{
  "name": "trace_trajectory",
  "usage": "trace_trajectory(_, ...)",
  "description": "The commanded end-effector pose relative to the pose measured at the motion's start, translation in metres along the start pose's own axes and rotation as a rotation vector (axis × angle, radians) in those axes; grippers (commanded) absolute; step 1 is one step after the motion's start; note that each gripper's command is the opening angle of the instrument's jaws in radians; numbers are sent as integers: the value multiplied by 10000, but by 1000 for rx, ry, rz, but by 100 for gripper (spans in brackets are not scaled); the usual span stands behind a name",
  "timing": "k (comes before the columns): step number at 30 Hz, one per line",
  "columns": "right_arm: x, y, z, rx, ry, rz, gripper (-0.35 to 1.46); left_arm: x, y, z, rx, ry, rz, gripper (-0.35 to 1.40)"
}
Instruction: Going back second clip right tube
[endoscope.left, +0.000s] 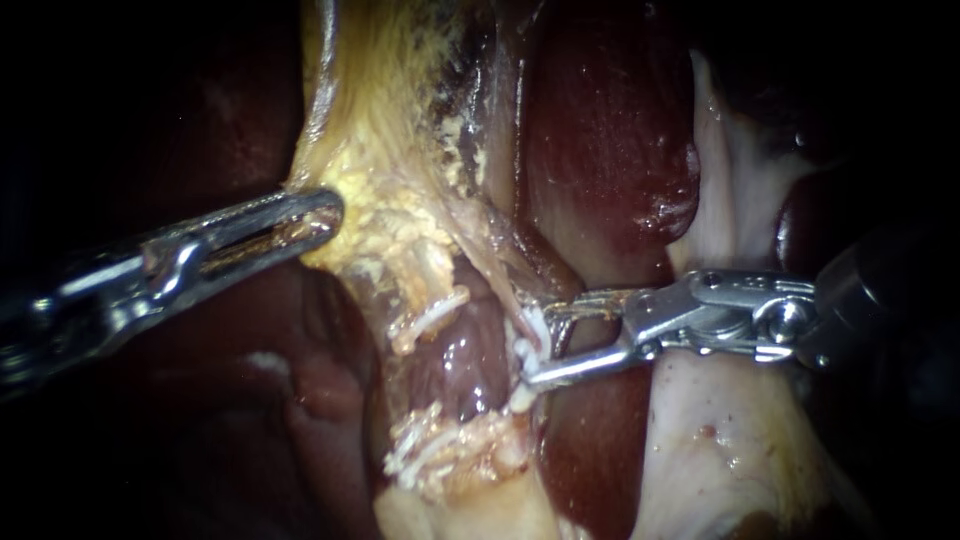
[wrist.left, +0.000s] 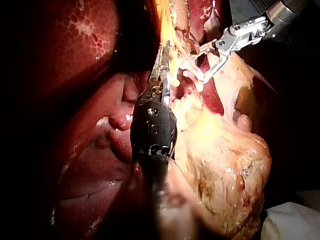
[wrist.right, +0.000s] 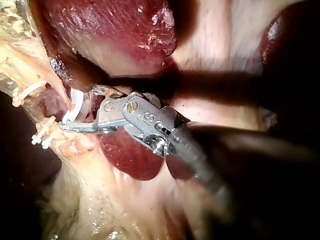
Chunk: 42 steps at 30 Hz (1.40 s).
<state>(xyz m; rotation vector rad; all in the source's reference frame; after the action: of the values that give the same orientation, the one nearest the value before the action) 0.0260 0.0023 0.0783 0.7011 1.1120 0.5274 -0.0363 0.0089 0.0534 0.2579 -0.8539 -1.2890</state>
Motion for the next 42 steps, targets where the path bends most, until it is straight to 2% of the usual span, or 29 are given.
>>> trace_trajectory(1,-3,0,6,4,-3,4,60,0,0,0,0,0,0,-35)
trace_trajectory(10,-24,3,73,42,9,47,60,0,-1,1,-1,0,-1,-35)
trace_trajectory(14,-24,5,91,54,42,74,60,0,-1,1,-1,0,-1,-35)
trace_trajectory(17,-22,15,92,50,53,83,60,0,-1,1,-1,0,-1,-35)
trace_trajectory(22,-28,31,74,32,60,85,60,0,-1,1,-1,0,-1,-35)
trace_trajectory(27,-27,38,59,29,61,89,60,0,-1,1,-1,0,-1,-35)
trace_trajectory(33,-14,24,25,48,57,93,60,1,0,0,-1,0,0,-35)
trace_trajectory(37,11,11,-14,67,67,53,60,1,0,0,0,0,0,-35)
trace_trajectory(42,29,2,-47,79,67,1,60,1,0,0,-1,0,0,-35)
